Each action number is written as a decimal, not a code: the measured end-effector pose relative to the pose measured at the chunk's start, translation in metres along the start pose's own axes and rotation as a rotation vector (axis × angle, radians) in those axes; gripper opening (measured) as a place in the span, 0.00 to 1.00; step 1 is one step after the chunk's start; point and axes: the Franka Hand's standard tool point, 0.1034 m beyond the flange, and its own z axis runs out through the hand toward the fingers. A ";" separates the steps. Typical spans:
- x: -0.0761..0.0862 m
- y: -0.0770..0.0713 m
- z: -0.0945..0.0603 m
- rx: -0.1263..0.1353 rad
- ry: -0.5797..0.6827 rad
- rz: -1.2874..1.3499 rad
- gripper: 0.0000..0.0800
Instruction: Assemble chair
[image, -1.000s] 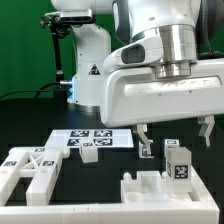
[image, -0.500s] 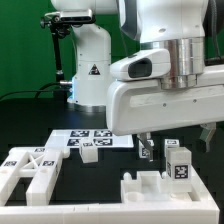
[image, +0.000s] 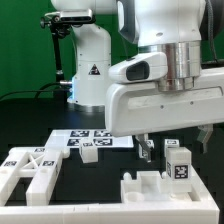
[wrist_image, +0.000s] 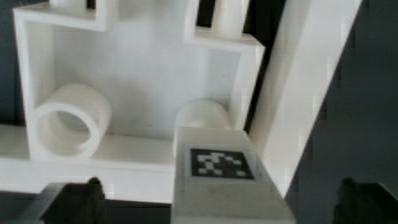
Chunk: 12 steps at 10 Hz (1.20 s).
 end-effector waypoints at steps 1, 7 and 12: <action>0.000 0.000 0.001 0.000 -0.001 0.025 0.81; -0.003 -0.008 0.016 -0.003 -0.035 -0.003 0.81; 0.005 0.008 0.014 -0.002 -0.047 -0.096 0.36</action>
Offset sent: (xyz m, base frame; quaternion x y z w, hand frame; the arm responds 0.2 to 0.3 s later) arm -0.0027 0.0010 -0.0212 -0.0326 0.0270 0.0074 0.9991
